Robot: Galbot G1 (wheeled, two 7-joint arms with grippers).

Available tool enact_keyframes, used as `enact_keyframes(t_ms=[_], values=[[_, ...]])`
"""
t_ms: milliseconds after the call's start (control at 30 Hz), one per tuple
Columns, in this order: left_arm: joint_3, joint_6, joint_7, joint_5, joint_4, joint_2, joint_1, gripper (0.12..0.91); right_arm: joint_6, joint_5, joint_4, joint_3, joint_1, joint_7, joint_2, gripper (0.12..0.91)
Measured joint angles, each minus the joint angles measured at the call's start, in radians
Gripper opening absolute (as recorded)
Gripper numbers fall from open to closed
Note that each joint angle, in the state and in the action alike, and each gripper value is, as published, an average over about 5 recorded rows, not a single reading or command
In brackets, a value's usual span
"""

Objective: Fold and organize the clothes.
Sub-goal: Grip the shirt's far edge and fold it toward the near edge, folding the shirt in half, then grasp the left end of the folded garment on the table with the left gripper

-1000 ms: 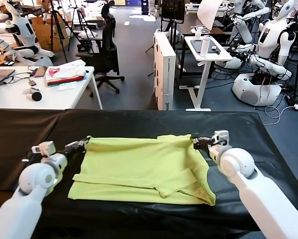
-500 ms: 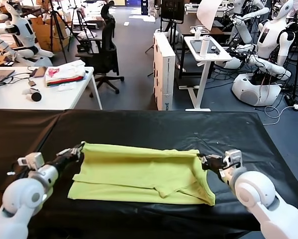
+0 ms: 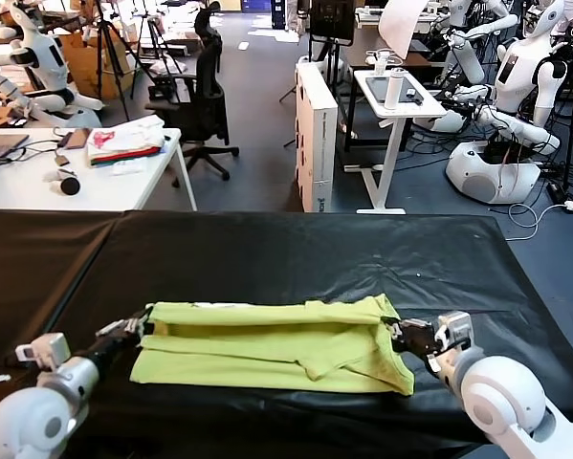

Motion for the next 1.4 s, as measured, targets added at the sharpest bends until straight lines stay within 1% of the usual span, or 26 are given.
enact_keyframes(t_ms=[267,500,567,600,633,700,733,833,867,900,933,967,1000,1067,1100,1233,1400], values=[[-0.023,-0.011,0.0,0.012,-0.018,-0.023,0.063,0.171,0.0,-0.009,0.026,0.027,-0.093,-0.002,0.007,0.138],[-0.027,-0.025,-0.002,0.032,-0.02,-0.037,0.117,0.171,0.0,-0.012,0.022,0.028,-0.119,-0.003,0.011,0.144],[-0.029,-0.02,-0.005,0.032,-0.021,-0.038,0.127,0.171,0.0,-0.012,0.024,0.031,-0.123,-0.011,0.015,0.189],[-0.03,-0.016,-0.007,0.032,-0.022,-0.038,0.131,0.171,0.0,-0.011,0.027,0.034,-0.126,-0.016,0.016,0.23],[-0.031,-0.012,-0.009,0.034,-0.024,-0.039,0.135,0.181,0.0,-0.008,0.031,0.039,-0.13,-0.022,0.018,0.291],[-0.035,-0.005,-0.015,0.037,-0.031,-0.041,0.141,0.237,0.0,0.0,0.043,0.053,-0.14,-0.029,0.02,0.403],[-0.038,-0.001,-0.02,0.039,-0.035,-0.042,0.143,0.284,0.0,0.004,0.049,0.061,-0.145,-0.03,0.02,0.459],[-0.048,0.019,-0.048,0.038,-0.045,-0.048,0.148,0.463,0.0,0.011,0.068,0.087,-0.153,-0.03,0.022,0.63],[-0.052,0.025,-0.059,0.036,-0.045,-0.049,0.148,0.539,0.0,0.011,0.071,0.095,-0.151,-0.029,0.025,0.687],[-0.056,0.029,-0.069,0.033,-0.045,-0.051,0.147,0.596,0.0,0.011,0.072,0.102,-0.147,-0.028,0.027,0.755],[-0.06,0.031,-0.079,0.03,-0.043,-0.052,0.145,0.653,0.0,0.01,0.071,0.108,-0.14,-0.027,0.031,0.804],[-0.063,0.031,-0.087,0.026,-0.041,-0.052,0.142,0.725,0.0,0.009,0.067,0.111,-0.132,-0.025,0.035,0.838],[-0.066,0.033,-0.094,0.021,-0.039,-0.052,0.136,0.778,0.0,0.007,0.061,0.113,-0.121,-0.024,0.039,0.874],[-0.067,0.038,-0.107,0.009,-0.034,-0.052,0.118,0.861,0.0,-0.002,0.041,0.114,-0.094,-0.021,0.051,0.897],[-0.065,0.042,-0.113,0.005,-0.032,-0.053,0.105,0.884,0.0,-0.009,0.027,0.113,-0.077,-0.02,0.059,0.903],[-0.036,0.053,-0.127,0.001,-0.013,-0.064,0.029,0.905,0.0,-0.045,-0.043,0.095,-0.006,-0.019,0.1,0.907],[0.024,0.056,-0.124,0.013,0.03,-0.079,-0.083,0.907,0.0,-0.072,-0.122,0.059,0.064,-0.02,0.149,0.907]])
